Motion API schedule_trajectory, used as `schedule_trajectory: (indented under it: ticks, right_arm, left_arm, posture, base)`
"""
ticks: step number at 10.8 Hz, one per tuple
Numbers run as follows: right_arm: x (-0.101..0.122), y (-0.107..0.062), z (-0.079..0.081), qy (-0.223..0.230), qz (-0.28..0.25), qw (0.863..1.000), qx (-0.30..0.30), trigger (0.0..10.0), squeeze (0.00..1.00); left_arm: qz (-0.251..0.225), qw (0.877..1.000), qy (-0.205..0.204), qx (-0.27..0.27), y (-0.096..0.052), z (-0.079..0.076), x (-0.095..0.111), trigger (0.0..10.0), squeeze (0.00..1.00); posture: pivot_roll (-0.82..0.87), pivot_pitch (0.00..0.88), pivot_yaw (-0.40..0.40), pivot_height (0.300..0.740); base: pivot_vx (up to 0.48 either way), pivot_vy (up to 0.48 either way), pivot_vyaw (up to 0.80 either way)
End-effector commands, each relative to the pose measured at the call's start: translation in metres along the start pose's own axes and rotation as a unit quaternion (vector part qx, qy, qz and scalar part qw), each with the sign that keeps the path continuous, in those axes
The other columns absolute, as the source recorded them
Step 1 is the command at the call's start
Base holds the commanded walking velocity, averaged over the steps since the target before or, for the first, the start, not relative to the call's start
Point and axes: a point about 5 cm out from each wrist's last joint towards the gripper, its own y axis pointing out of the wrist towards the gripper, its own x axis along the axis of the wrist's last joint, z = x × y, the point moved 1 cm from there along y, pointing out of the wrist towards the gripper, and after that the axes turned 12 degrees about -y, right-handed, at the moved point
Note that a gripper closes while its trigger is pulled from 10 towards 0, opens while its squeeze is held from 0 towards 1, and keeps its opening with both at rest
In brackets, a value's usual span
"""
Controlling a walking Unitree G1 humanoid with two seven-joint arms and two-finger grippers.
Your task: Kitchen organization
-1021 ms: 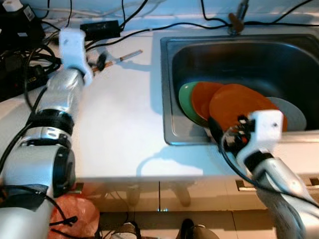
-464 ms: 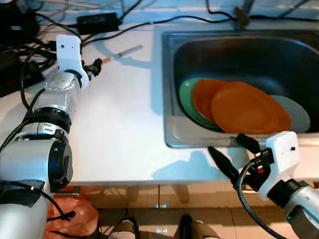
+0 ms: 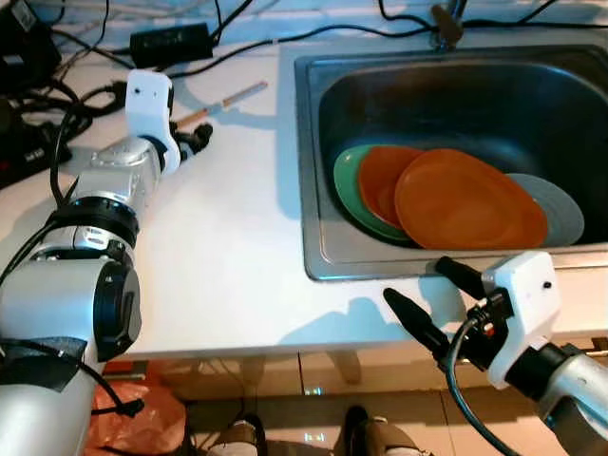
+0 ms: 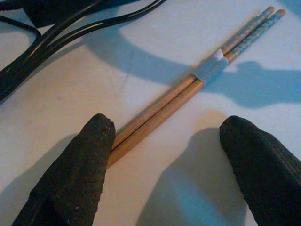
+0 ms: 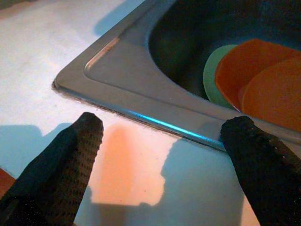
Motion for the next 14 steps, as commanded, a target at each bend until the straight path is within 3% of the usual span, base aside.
schedule_trajectory:
  ticks: [1,6,10,12,14]
  right_arm:
    - [-0.024,0.003,0.008,0.039,0.068,0.996,0.033,10.0,0.0]
    - [-0.023,0.013,0.0,0.028,0.062,0.997,0.035,10.0,0.0]
    - [-0.025,0.027,-0.006,0.019,0.061,0.997,0.045,10.0,0.0]
    - [-0.026,0.03,-0.009,0.011,0.059,0.997,0.047,10.0,0.0]
    - [-0.026,0.035,-0.01,0.009,0.056,0.997,0.049,10.0,0.0]
  left_arm:
    - [0.069,0.998,-0.001,0.005,-0.003,0.011,-0.032,10.0,0.0]
    - [0.112,0.993,-0.008,-0.042,-0.012,0.024,-0.044,10.0,0.0]
    - [0.151,0.985,-0.039,-0.07,-0.03,0.043,-0.053,10.0,0.0]
    - [0.171,0.977,-0.033,-0.124,-0.063,0.039,-0.05,10.0,0.0]
    - [0.187,0.97,-0.029,-0.154,-0.081,0.027,-0.05,10.0,0.0]
  posture:
    - [-0.1,0.26,0.064,0.74]
    - [-0.05,0.248,0.059,0.74]
    - [0.01,0.237,0.052,0.74]
    - [0.03,0.23,0.053,0.74]
    - [0.05,0.223,0.056,0.74]
  base:
    - [0.0,0.0,0.0]
    - [0.0,0.0,0.0]
    - [0.0,0.0,0.0]
    - [0.0,0.0,0.0]
    - [0.0,0.0,0.0]
